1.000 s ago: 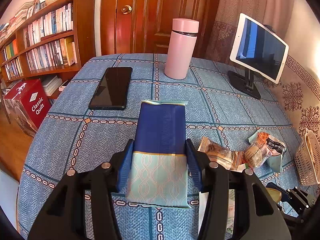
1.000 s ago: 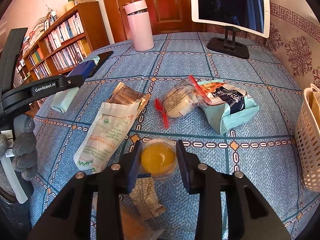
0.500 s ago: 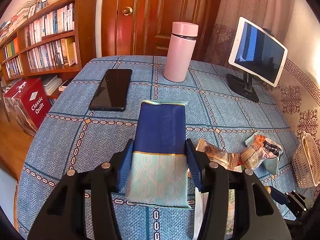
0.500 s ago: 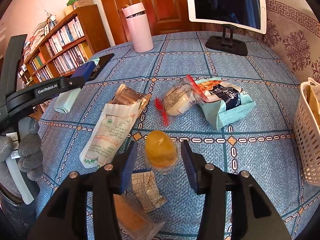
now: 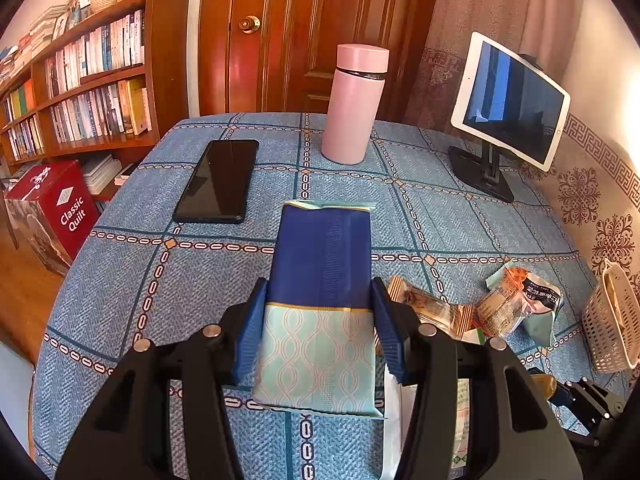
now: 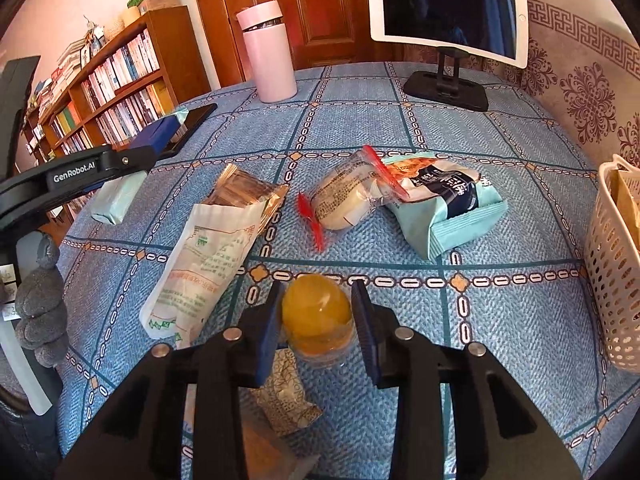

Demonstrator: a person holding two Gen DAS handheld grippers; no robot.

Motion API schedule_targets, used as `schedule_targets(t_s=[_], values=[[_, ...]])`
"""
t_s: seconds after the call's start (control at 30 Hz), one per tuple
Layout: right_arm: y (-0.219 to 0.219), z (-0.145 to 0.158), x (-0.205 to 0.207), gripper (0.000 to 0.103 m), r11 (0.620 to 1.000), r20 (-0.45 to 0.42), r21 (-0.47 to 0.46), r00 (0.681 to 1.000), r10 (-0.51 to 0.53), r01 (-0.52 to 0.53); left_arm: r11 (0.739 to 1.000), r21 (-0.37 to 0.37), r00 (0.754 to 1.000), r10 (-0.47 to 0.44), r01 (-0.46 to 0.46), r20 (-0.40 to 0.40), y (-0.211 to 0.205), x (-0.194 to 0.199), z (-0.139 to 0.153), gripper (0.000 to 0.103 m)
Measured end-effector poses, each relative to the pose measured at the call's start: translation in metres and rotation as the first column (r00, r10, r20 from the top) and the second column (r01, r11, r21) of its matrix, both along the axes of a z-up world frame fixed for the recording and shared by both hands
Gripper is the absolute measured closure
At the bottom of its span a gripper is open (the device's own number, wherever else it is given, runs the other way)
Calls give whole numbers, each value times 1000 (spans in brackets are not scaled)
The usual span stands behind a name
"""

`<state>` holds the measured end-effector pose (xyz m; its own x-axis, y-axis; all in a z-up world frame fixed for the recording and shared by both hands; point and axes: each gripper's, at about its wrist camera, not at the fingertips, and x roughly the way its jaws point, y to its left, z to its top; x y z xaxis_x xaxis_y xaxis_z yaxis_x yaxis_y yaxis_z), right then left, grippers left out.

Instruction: Organize snacks

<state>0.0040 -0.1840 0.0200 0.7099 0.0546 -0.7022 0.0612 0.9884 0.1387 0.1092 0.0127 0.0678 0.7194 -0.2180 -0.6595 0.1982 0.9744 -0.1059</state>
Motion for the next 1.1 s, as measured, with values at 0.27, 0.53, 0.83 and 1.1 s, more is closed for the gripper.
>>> schedule_targets(t_s=[0.27,0.53,0.83,1.1], values=[[-20,36,-28,79,999,90,16,995,-42,41,1000,1,999,-20,20,25,-7,-8,6,51],[-38,37,-39,65,997,71,40,995,-67,64,999,6,998,-45,45,42,-17,-16,11,51],[-42,-12,-48,46,995,-59,30,994,-92,94,999,-4,998,-51,51,48,-16,-19,12,51],[-43,-21,-63,42,997,-69,43,996,-61,64,999,-5,997,-53,54,51,-16,-20,12,51]])
